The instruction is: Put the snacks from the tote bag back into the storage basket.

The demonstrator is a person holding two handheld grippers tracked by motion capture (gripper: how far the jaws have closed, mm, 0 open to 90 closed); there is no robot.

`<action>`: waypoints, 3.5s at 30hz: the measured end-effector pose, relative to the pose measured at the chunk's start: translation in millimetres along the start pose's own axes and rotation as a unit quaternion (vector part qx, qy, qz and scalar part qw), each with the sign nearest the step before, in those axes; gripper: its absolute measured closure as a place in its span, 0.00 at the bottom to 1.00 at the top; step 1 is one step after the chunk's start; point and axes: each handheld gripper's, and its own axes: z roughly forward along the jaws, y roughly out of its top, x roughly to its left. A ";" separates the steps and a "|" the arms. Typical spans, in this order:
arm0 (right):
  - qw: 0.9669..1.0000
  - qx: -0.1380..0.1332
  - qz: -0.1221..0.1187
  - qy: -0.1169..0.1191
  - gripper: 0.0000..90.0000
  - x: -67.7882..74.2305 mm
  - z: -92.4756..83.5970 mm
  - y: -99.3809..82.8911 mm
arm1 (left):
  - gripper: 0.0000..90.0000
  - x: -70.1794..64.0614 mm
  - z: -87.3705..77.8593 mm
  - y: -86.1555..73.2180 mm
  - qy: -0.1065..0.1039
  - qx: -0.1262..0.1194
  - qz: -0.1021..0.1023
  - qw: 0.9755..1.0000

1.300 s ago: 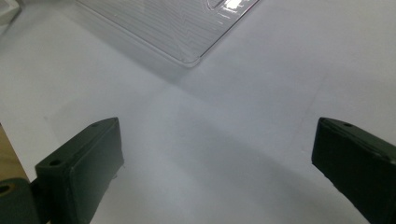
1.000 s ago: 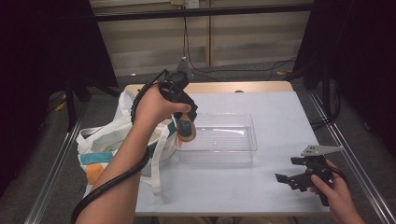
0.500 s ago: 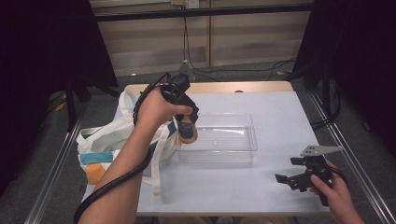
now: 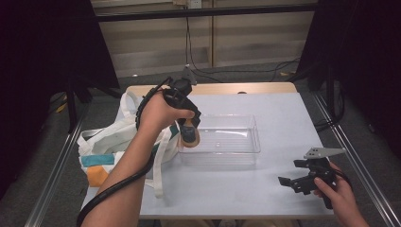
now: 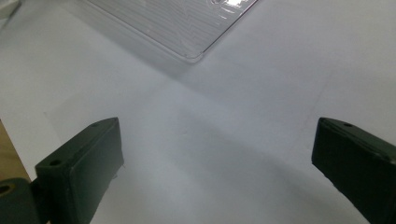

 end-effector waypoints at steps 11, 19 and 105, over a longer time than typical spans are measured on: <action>1.000 0.001 0.000 0.003 0.02 0.3 0.2 -0.1 | 0.34 0.2 6.6 -1.5 -0.003 0.001 -0.001 1.000; 1.000 0.002 0.000 0.003 0.02 0.8 0.3 0.1 | 0.34 -0.4 11.9 -2.6 -0.009 0.002 -0.001 1.000; 1.000 0.011 -0.010 0.011 0.02 3.2 2.7 -0.4 | 0.34 11.8 49.2 -23.4 -0.010 0.028 -0.014 0.999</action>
